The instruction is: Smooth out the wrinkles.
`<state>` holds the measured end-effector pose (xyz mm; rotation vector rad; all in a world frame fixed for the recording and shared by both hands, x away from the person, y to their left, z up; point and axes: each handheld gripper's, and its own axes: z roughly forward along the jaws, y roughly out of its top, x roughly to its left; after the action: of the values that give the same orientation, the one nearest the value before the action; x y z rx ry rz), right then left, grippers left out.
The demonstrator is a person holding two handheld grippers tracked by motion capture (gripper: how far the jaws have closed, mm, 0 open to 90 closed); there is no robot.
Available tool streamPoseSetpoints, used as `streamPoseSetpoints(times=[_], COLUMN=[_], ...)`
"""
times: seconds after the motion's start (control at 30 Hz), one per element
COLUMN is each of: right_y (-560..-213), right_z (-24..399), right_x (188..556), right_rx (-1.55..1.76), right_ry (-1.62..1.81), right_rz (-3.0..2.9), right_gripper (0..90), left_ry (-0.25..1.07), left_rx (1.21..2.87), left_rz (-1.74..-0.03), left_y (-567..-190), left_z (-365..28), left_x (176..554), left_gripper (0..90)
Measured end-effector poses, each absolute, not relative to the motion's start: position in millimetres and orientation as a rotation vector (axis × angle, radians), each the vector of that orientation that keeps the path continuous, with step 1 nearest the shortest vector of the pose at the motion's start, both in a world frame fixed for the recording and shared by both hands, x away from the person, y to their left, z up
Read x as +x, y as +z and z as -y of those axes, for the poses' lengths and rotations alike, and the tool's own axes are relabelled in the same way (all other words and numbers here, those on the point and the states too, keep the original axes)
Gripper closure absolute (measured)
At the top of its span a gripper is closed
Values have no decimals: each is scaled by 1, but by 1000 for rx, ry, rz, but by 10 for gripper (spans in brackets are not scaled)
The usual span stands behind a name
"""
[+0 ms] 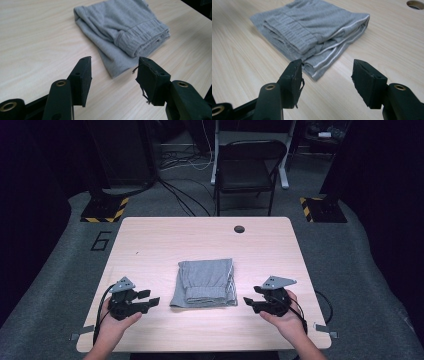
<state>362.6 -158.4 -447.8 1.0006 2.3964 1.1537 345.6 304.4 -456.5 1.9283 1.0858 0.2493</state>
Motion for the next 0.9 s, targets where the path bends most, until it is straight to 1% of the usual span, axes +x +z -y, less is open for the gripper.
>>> streamPoseSetpoints(times=[0.1,0.23,0.37,0.67,0.73,0.9], right_y=[-454,-463,-471,-487,-490,-493], right_z=[159,158,157,156,152,149], right_x=[358,355,355,358,358,360], right_rx=[985,948,945,967,996,935], right_ry=[1119,1091,1085,1069,1080,1037], right_rz=[-2401,-2404,-2412,-2453,-2454,-2467], right_gripper=[406,402,402,411,414,414], left_ry=[219,248,246,287,295,283], left_rx=[1919,1907,1929,1974,1987,2036], left_rz=[-1098,-1112,-1120,-1135,-1130,-1100], left_y=[-463,-470,-476,-487,-489,-490], left_z=[-308,-310,-312,-312,-311,-305], left_x=[345,345,346,350,351,352], left_gripper=[450,443,440,440,440,439])
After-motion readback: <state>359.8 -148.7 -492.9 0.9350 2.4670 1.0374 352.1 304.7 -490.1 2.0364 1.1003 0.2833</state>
